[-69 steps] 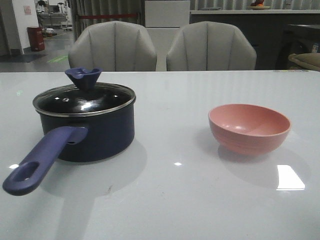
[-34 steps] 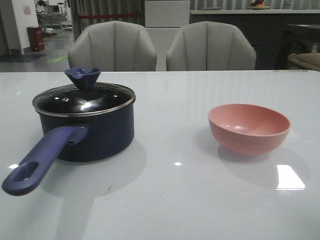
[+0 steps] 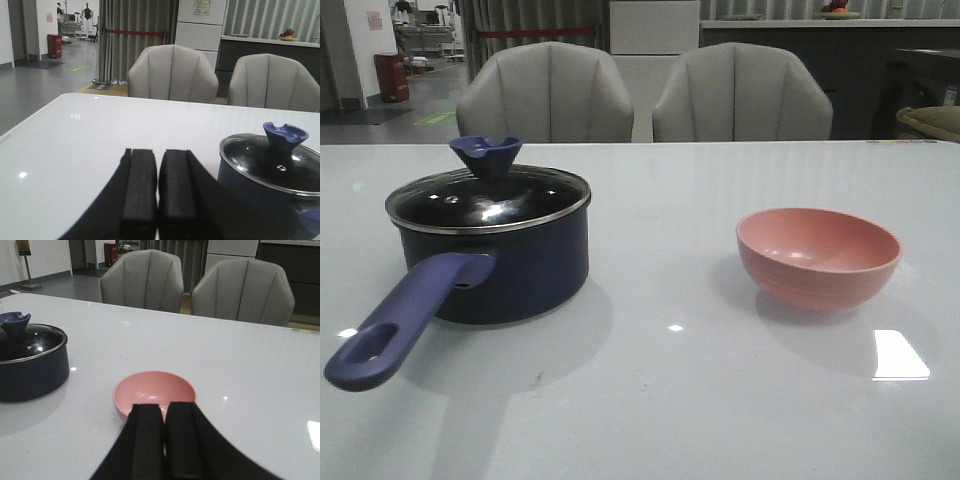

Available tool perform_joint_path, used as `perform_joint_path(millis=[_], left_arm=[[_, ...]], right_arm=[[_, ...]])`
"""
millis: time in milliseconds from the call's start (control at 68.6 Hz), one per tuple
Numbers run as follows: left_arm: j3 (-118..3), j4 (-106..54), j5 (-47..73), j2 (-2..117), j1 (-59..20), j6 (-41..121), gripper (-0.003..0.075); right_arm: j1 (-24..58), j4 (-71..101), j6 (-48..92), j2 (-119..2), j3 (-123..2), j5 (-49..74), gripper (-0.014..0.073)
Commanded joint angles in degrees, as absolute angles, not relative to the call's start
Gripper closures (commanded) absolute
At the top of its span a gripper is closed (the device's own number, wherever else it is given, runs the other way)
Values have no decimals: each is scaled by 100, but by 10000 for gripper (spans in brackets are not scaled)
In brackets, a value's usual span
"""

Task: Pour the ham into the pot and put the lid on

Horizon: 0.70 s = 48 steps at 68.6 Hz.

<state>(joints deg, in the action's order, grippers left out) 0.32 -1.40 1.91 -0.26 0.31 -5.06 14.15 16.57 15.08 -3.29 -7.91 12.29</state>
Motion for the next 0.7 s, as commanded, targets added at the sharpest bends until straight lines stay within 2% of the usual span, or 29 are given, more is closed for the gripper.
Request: perform_joint_path(millis=[0, 496, 686], left_arm=[[151, -137, -264, -134, 40, -567, 607], [151, -137, -264, -134, 40, -567, 607], [151, -137, -264, -134, 40, -567, 607]], right_arm=[[1422, 1685, 1574, -398, -949, 745, 439], [1422, 1685, 1604, -398, -942, 741, 439], [1204, 1377, 1552, -376, -646, 371, 439]])
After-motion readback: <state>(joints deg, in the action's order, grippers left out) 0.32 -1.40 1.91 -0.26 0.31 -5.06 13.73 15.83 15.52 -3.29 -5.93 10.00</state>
